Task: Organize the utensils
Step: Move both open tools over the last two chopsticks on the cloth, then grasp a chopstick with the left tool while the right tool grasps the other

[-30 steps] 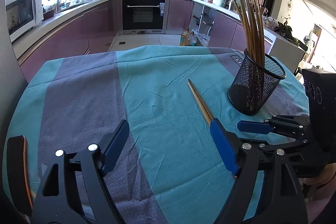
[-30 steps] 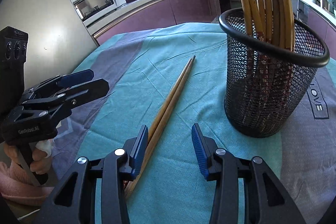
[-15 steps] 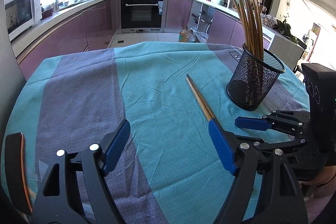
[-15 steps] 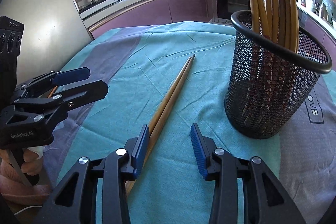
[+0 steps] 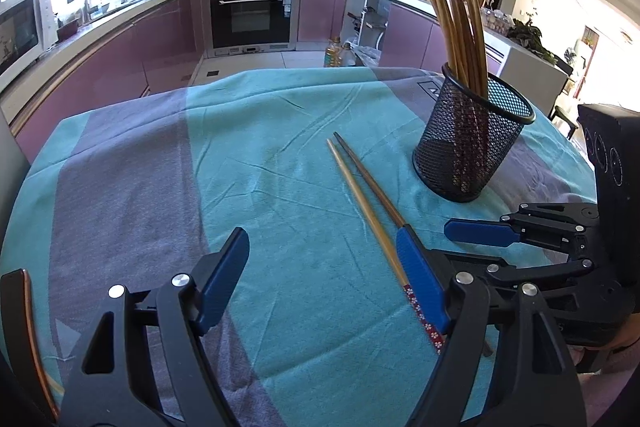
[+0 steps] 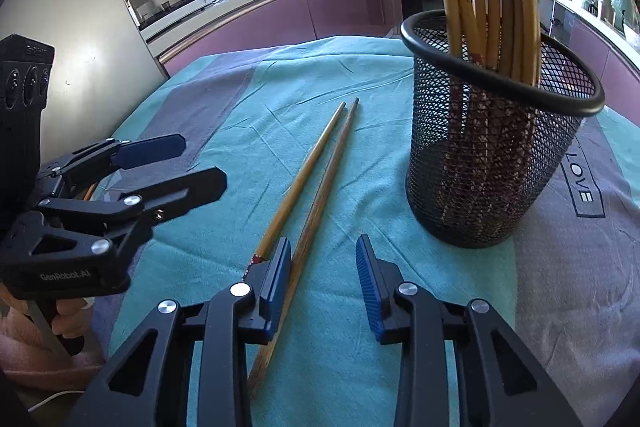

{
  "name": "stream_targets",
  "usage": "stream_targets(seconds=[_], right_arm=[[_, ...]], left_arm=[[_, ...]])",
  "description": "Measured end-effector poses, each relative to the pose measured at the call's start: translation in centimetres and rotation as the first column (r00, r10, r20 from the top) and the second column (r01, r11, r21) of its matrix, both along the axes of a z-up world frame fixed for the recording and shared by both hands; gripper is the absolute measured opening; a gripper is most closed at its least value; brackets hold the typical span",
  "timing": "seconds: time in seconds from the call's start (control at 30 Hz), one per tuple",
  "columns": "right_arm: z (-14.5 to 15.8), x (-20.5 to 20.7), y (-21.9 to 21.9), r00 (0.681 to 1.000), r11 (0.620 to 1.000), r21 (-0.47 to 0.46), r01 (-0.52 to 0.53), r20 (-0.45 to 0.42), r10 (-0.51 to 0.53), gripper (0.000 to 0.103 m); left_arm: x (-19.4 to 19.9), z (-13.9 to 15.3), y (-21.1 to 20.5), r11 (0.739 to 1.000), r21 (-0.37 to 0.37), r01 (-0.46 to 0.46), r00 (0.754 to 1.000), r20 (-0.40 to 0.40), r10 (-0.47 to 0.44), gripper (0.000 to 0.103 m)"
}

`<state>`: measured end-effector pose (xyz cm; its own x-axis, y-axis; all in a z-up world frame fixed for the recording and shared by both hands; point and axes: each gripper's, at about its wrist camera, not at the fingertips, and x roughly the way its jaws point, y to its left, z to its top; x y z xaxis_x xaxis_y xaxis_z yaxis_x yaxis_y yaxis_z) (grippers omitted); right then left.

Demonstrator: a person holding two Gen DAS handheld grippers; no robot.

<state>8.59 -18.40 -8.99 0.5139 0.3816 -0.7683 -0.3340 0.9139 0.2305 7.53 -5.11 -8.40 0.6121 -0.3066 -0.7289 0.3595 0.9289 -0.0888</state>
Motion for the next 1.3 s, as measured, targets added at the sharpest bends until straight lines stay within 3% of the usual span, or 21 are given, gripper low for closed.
stream_targets(seconds=[0.5, 0.7, 1.03, 1.3], right_arm=[[-0.1, -0.1, -1.5, 1.0, 1.0, 0.02, 0.013, -0.009, -0.013, 0.031], [-0.1, 0.2, -1.5, 1.0, 1.0, 0.018, 0.013, -0.006, -0.013, 0.031], [-0.2, 2.3, -0.5, 1.0, 1.0, 0.007, 0.026, 0.006, -0.026, 0.031], [-0.3, 3.2, 0.3, 0.999, 0.999, -0.033, 0.042, 0.027, -0.041, 0.024]], left_arm=[[2.6, -2.5, -2.5, 0.998, 0.038, 0.051, 0.995, -0.09, -0.047, 0.064], [3.1, -3.1, -3.3, 0.995, 0.061, 0.073, 0.993, -0.102, -0.067, 0.052], [2.9, -3.2, -2.5, 0.996, 0.025, 0.08, 0.99, -0.122, -0.076, 0.027], [3.6, -3.5, -2.2, 0.997, 0.015, 0.075, 0.988, -0.136, -0.072, 0.029]])
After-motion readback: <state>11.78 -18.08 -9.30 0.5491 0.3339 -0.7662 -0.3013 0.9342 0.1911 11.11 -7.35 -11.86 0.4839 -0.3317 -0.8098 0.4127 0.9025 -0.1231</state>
